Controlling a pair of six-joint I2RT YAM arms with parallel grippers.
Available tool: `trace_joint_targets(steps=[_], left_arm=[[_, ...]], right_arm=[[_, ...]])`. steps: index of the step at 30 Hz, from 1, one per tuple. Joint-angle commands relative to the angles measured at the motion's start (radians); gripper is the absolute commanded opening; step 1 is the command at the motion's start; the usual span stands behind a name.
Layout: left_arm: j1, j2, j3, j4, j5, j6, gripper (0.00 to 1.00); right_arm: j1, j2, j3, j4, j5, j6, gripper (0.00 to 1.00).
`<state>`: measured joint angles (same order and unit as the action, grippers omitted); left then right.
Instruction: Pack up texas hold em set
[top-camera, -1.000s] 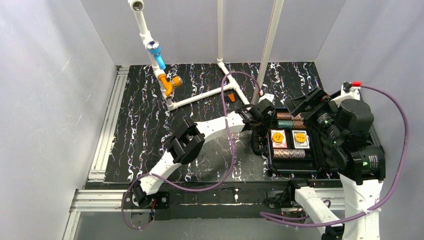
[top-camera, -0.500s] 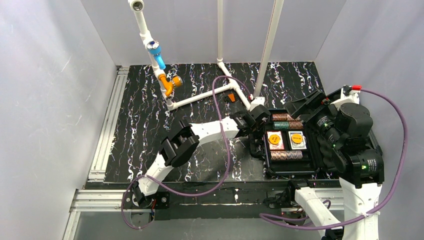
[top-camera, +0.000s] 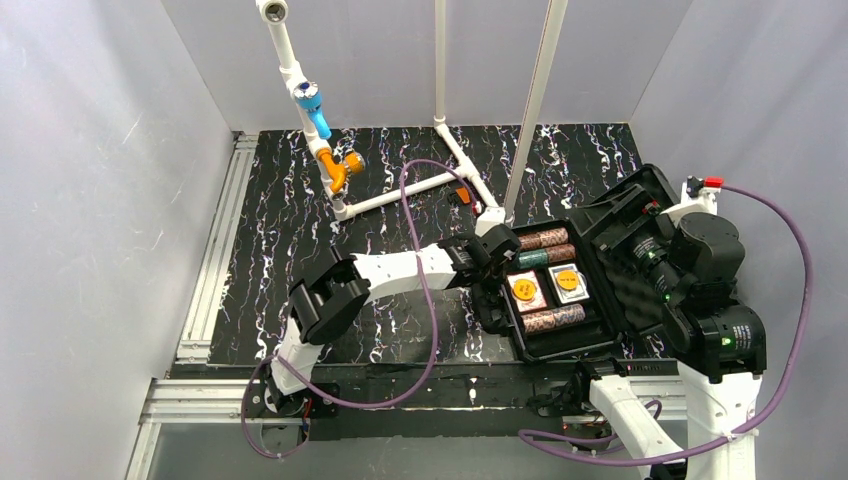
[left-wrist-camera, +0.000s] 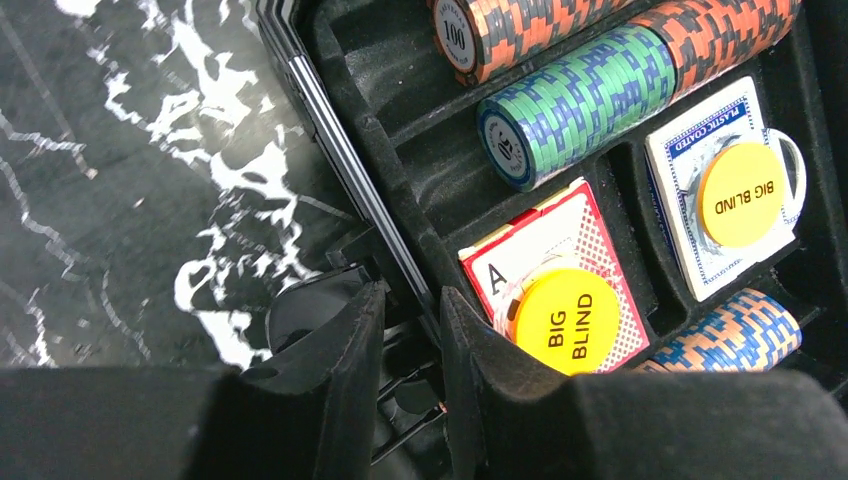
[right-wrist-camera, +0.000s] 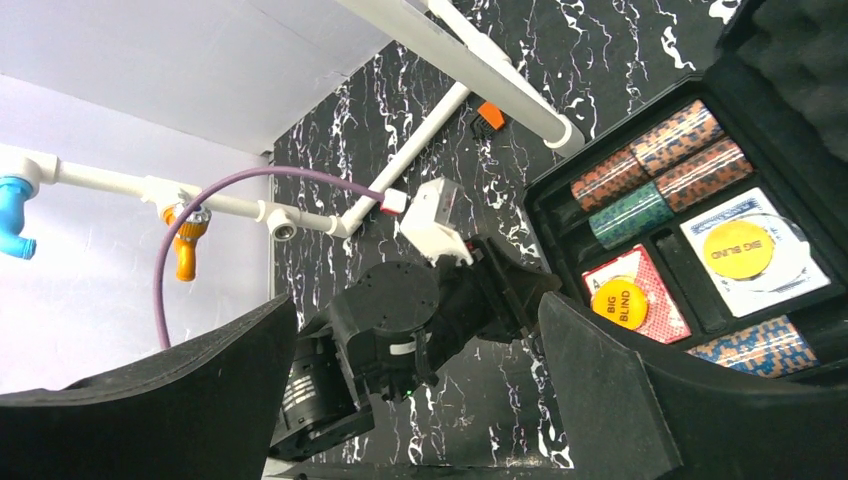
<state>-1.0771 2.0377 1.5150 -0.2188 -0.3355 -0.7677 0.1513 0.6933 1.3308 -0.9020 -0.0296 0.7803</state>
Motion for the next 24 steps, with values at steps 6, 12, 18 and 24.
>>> trace_joint_targets(steps=[6, 12, 18, 24], left_arm=[[0.092, -0.09, -0.151, -0.39, -0.15, -0.084, 0.25], [0.189, -0.181, -0.232, -0.389, -0.139, -0.099, 0.28], [0.273, -0.201, -0.221, -0.387, -0.104, -0.042, 0.3], [0.307, -0.209, -0.193, -0.387, -0.093, 0.003, 0.31]], right_arm=[[0.004, -0.009, -0.021, 0.062, 0.008, -0.015, 0.98], [0.004, 0.007, -0.039, 0.079, 0.022, -0.022, 0.98], [0.004, 0.046, -0.031, 0.105, 0.099, -0.078, 0.98], [0.004, 0.103, 0.037, 0.076, 0.297, -0.172, 0.98]])
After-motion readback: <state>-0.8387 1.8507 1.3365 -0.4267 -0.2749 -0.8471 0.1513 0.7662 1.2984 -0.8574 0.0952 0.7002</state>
